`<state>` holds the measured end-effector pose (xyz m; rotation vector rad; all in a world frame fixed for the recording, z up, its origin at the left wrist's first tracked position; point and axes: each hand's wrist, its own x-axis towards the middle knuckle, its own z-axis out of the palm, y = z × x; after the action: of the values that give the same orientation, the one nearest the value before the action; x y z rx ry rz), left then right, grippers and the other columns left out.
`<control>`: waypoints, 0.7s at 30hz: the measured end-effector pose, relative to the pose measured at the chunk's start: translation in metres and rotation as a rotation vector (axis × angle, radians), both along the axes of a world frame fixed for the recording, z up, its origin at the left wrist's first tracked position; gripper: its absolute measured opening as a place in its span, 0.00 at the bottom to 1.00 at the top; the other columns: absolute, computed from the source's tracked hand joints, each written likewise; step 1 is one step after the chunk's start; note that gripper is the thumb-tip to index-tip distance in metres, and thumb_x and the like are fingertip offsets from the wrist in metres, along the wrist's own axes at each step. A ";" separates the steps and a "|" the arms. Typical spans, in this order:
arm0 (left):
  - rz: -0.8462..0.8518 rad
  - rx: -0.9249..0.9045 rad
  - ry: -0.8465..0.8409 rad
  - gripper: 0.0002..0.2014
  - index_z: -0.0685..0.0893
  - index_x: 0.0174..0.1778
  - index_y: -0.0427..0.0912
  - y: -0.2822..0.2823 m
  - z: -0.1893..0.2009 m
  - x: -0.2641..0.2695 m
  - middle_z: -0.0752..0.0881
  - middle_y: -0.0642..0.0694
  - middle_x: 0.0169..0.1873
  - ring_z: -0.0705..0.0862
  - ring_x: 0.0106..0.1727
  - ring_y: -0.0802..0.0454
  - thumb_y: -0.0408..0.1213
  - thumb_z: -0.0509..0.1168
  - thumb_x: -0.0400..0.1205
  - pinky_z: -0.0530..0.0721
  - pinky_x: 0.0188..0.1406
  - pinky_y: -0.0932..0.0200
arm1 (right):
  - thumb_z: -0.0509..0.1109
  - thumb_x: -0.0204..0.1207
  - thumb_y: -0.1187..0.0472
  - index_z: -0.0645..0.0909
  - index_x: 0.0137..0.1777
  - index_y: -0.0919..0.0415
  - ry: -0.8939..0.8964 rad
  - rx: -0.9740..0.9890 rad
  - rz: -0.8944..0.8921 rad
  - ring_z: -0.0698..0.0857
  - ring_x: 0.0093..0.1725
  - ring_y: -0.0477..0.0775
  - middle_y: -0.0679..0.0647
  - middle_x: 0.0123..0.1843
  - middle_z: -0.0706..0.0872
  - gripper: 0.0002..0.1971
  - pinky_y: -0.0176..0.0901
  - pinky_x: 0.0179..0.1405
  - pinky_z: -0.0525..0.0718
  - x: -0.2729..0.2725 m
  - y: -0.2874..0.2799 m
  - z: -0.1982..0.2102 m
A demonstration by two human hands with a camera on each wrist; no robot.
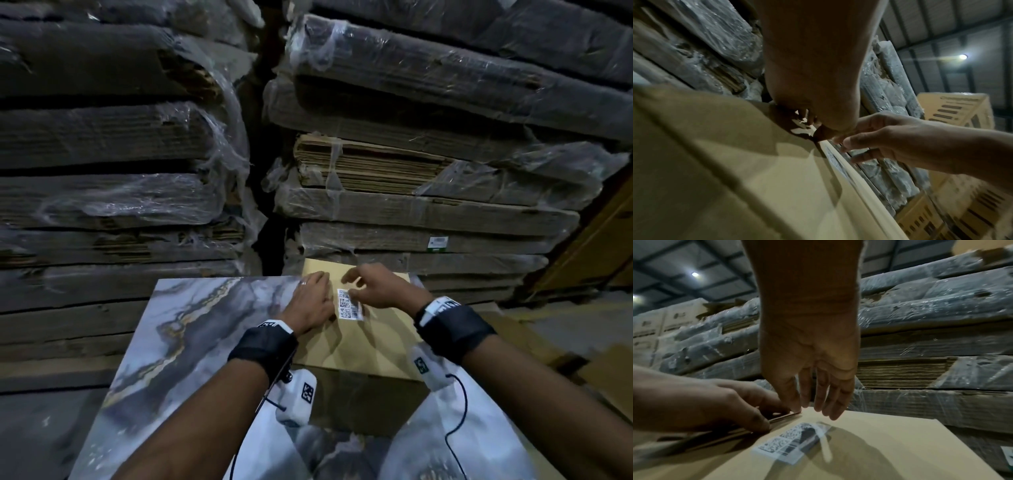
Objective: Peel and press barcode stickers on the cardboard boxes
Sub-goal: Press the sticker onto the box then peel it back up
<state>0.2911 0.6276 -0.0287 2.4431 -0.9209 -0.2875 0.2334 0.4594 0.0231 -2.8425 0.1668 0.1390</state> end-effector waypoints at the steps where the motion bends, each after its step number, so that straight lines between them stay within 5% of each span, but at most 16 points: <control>1: 0.007 -0.011 0.034 0.30 0.64 0.84 0.33 -0.001 -0.002 0.001 0.64 0.38 0.84 0.61 0.85 0.42 0.34 0.62 0.84 0.53 0.75 0.53 | 0.72 0.81 0.62 0.84 0.72 0.60 0.019 -0.023 0.043 0.88 0.63 0.56 0.56 0.68 0.89 0.20 0.39 0.55 0.79 0.007 0.002 0.000; 6: 0.062 -0.046 0.080 0.37 0.59 0.87 0.37 -0.003 -0.008 0.000 0.64 0.39 0.85 0.61 0.85 0.41 0.33 0.65 0.81 0.57 0.82 0.53 | 0.71 0.76 0.66 0.87 0.68 0.59 0.039 -0.133 0.238 0.88 0.58 0.61 0.60 0.59 0.88 0.19 0.54 0.59 0.85 0.026 0.001 -0.013; 16: 0.078 -0.019 0.133 0.41 0.52 0.90 0.41 -0.006 -0.008 -0.001 0.56 0.43 0.88 0.55 0.88 0.46 0.30 0.62 0.80 0.54 0.84 0.51 | 0.72 0.80 0.64 0.91 0.63 0.60 -0.104 -0.119 0.379 0.88 0.56 0.61 0.58 0.58 0.90 0.14 0.45 0.53 0.79 0.021 -0.020 -0.026; 21: 0.070 -0.006 0.082 0.46 0.55 0.89 0.44 -0.008 -0.010 0.001 0.59 0.45 0.87 0.57 0.87 0.47 0.44 0.54 0.69 0.56 0.85 0.45 | 0.74 0.76 0.64 0.93 0.59 0.58 -0.133 -0.097 0.370 0.90 0.53 0.59 0.56 0.54 0.93 0.13 0.45 0.51 0.81 0.021 -0.021 -0.026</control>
<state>0.2923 0.6193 -0.0387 2.4329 -0.7982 -0.3565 0.2549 0.4387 -0.0034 -2.9364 -0.3922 0.0183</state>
